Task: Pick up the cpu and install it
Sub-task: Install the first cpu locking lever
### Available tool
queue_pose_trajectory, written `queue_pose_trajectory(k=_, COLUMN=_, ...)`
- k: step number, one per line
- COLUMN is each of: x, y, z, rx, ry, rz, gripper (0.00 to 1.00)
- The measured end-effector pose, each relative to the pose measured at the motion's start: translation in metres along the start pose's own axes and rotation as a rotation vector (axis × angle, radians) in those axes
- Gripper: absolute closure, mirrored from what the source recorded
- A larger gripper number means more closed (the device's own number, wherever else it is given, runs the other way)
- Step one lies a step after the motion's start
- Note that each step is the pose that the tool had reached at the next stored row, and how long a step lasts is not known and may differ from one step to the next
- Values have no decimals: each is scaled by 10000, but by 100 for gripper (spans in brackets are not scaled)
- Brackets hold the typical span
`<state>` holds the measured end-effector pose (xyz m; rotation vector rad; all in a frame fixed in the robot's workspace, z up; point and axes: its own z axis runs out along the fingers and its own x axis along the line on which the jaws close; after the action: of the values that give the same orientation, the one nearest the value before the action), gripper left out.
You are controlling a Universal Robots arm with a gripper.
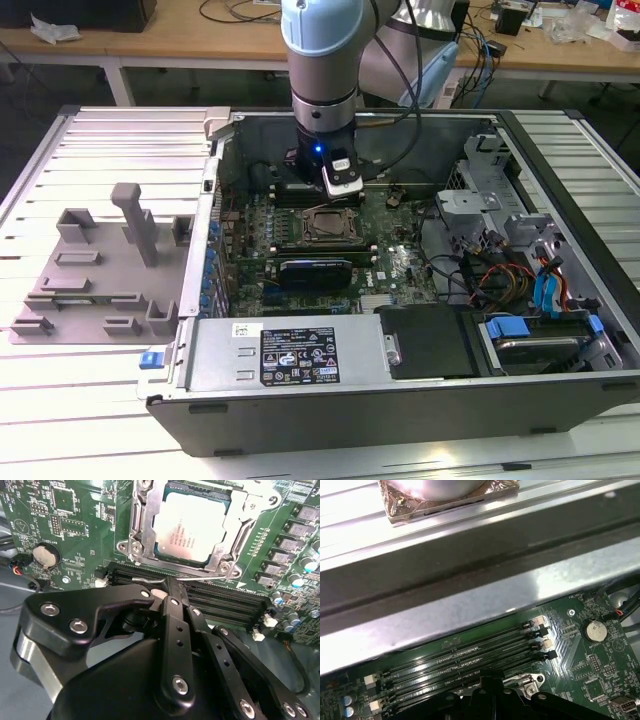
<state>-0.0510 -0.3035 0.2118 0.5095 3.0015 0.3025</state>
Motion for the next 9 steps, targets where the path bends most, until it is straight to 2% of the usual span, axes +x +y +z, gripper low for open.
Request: queue_pose_trajectory(k=9, x=8, y=38, z=25, rx=8, ry=-35, rz=162, gripper=89)
